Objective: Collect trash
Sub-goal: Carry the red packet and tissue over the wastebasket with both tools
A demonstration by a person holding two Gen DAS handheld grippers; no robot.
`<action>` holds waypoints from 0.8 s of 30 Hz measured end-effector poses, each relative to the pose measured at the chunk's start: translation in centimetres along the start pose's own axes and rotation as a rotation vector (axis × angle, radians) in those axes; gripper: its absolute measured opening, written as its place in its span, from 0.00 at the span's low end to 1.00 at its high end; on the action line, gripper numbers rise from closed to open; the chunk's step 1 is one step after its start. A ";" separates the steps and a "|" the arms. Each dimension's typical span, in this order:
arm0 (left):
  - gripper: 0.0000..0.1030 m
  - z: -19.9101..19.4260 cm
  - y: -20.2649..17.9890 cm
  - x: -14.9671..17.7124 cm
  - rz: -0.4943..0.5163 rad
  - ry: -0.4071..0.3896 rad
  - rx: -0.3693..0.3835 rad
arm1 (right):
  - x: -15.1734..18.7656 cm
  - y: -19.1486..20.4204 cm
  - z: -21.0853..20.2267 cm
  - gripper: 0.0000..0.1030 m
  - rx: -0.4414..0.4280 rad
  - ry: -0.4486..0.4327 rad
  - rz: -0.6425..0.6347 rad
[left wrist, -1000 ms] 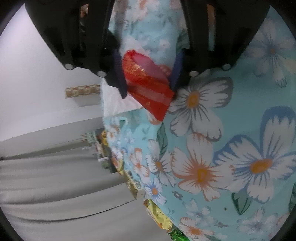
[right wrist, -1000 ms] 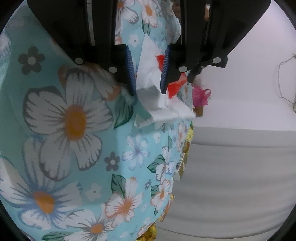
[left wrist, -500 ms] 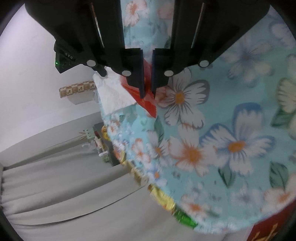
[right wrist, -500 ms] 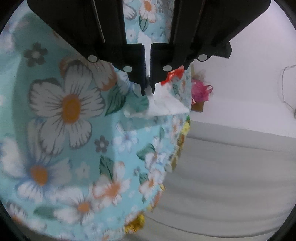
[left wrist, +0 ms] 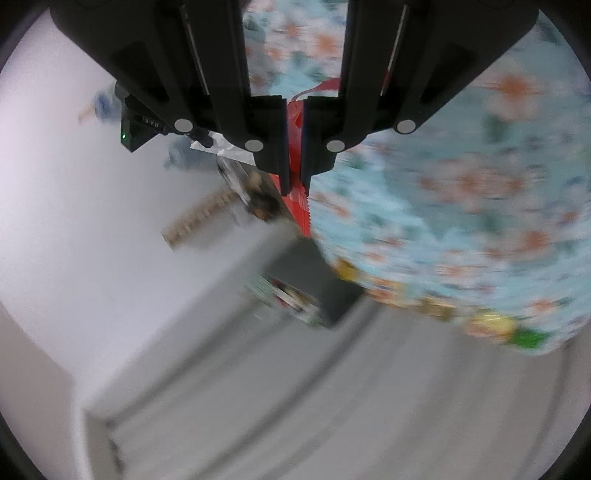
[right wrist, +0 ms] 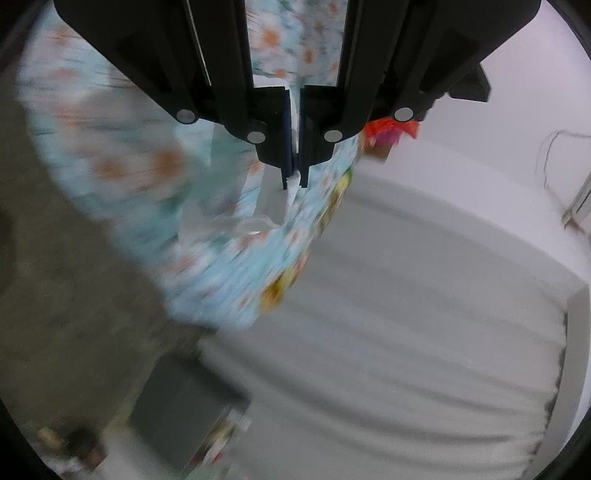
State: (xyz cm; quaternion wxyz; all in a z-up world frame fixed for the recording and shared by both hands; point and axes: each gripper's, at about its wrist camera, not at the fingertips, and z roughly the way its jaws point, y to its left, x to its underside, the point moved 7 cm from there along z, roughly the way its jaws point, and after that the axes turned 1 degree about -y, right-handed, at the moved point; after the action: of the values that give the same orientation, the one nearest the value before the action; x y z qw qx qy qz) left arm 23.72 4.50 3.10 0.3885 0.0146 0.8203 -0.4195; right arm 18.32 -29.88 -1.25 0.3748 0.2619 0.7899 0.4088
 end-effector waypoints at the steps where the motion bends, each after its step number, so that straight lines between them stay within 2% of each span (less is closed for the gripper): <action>1: 0.03 1.2 -1.9 0.7 0.030 0.029 0.027 | -0.7 -1.3 -2.5 0.03 0.023 -0.043 0.012; 6: 0.03 9.4 -11.0 5.9 0.164 0.215 0.142 | -3.3 -10.1 -15.4 0.03 0.178 -0.265 0.124; 10: 0.03 16.3 -17.1 11.4 0.240 0.368 0.198 | -3.7 -17.0 -22.6 0.03 0.308 -0.371 0.207; 12: 0.03 19.6 -19.7 14.5 0.284 0.441 0.209 | -3.6 -20.0 -24.6 0.03 0.358 -0.399 0.246; 18: 0.03 29.2 -25.2 23.3 0.400 0.610 0.191 | -4.0 -28.4 -27.0 0.03 0.416 -0.446 0.384; 24: 0.03 37.5 -28.3 30.3 0.530 0.708 0.142 | -4.7 -33.7 -25.6 0.03 0.499 -0.431 0.428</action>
State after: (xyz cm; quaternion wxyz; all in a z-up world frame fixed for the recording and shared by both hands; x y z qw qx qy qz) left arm 16.11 -49.25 -10.45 0.1760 0.3936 0.8398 -0.3298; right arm -3.21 -62.63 -18.00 0.3630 0.5835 0.6958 0.2090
